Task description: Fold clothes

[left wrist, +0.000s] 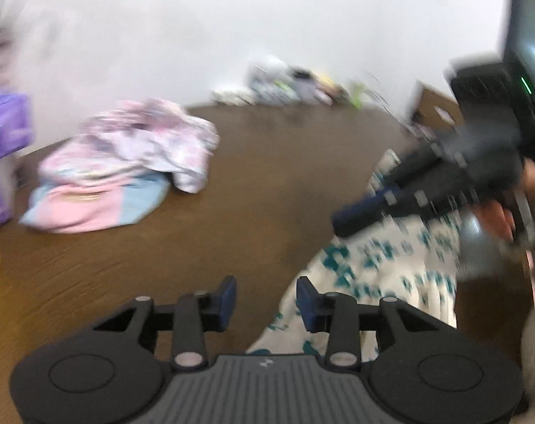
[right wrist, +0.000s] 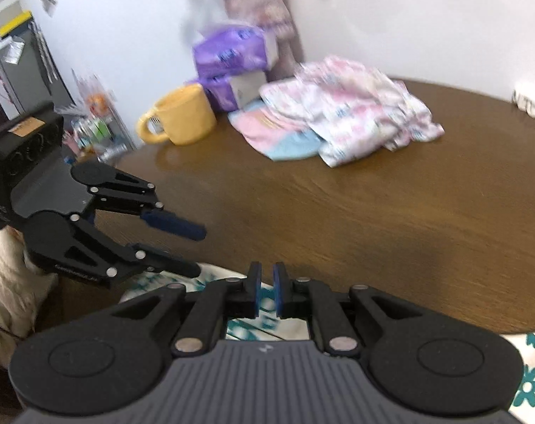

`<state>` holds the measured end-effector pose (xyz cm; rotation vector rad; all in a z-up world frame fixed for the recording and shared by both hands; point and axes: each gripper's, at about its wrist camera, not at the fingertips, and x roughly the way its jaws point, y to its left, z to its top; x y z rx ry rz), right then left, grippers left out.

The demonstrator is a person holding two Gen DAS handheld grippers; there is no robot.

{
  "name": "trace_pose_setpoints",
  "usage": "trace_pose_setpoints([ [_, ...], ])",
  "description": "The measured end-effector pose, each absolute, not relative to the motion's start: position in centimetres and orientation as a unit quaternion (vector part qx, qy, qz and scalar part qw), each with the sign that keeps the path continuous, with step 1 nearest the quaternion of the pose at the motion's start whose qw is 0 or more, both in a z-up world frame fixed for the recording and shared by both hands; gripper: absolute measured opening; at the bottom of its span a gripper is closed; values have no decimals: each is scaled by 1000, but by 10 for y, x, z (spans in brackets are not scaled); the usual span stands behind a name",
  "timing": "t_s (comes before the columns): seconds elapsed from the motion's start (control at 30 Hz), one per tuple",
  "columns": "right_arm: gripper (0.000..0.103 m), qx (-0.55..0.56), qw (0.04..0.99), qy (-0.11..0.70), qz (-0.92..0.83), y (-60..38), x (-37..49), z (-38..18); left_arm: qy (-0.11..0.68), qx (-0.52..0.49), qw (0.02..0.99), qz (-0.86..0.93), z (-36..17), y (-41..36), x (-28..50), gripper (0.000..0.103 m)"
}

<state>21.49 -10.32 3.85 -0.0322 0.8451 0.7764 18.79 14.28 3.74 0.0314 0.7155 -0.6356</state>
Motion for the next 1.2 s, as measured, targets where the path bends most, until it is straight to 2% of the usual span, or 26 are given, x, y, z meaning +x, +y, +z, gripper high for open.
trace_pose_setpoints([
  [0.13,13,-11,837,391,383,-86,209,35,350,6,891,-288,32,136,175,30],
  [0.2,13,-9,833,391,392,-78,204,30,354,6,892,-282,28,131,168,19],
  [0.3,13,-17,832,386,399,-73,192,24,360,5,892,-272,23,124,158,13],
  [0.5,12,-16,830,410,379,-77,187,-1,361,-3,899,-248,15,118,145,13],
  [0.73,13,18,852,371,369,-89,173,10,316,-44,929,-185,30,124,118,14],
  [0.87,13,18,864,338,372,-91,155,22,320,-71,930,-165,26,119,111,13],
  [1.2,10,22,856,371,358,-85,151,0,322,-64,935,-132,21,106,107,13],
])
